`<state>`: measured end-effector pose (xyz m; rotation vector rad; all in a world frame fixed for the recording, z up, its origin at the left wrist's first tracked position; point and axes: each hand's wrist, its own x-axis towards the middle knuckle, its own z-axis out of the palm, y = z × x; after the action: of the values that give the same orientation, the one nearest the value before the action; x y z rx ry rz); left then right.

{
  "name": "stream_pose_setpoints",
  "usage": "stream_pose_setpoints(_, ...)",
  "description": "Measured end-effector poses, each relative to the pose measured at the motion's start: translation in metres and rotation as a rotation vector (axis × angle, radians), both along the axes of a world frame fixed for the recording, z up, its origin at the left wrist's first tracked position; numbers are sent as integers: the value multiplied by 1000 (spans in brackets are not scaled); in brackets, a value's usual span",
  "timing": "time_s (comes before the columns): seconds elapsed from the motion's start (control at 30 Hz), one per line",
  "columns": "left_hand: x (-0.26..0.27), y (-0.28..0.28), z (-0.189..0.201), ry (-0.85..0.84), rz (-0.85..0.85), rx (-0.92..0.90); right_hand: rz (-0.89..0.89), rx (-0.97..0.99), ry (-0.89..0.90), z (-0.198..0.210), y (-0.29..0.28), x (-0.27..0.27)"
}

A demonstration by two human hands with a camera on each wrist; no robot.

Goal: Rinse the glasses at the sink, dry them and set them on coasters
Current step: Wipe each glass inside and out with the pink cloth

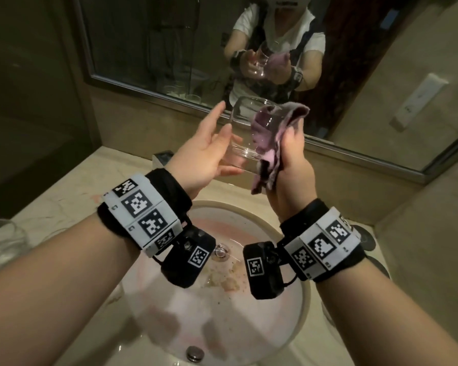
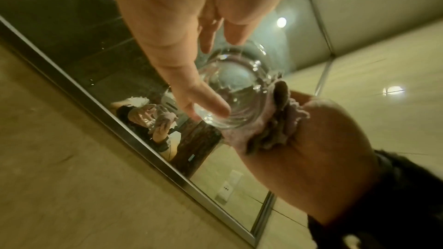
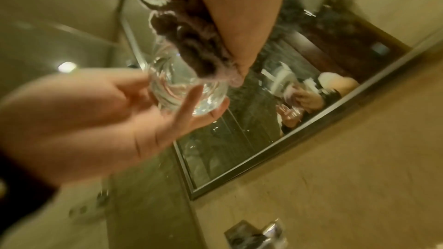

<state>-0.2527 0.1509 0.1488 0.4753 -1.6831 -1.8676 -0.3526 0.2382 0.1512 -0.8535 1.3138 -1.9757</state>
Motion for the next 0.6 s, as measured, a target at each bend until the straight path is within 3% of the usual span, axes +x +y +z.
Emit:
stream_pose_setpoints(0.1,1,6,6,-22,-69,-13,-22,43,254,2,3,5)
stream_pose_setpoints(0.17,4,5,4,-69,-134,27,4,113,268,0,1,6)
stream_pose_setpoints(0.33,3,0,-7,-13,-335,193,188,26,-146,0,7,-1)
stream_pose_setpoints(0.4,0,-3,-7,-30,-287,180,147,-32,-154,0,9,0)
stream_pose_setpoints(0.47,0,-4,-3,-85,-146,58,72,-44,-120,0,8,-3)
stream_pose_setpoints(0.53,0,-3,1,-114,32,-106,-7,-28,-30,1,7,-6)
stream_pose_setpoints(0.6,-2,2,4,-77,78,-98,-31,-25,135,1,6,-5)
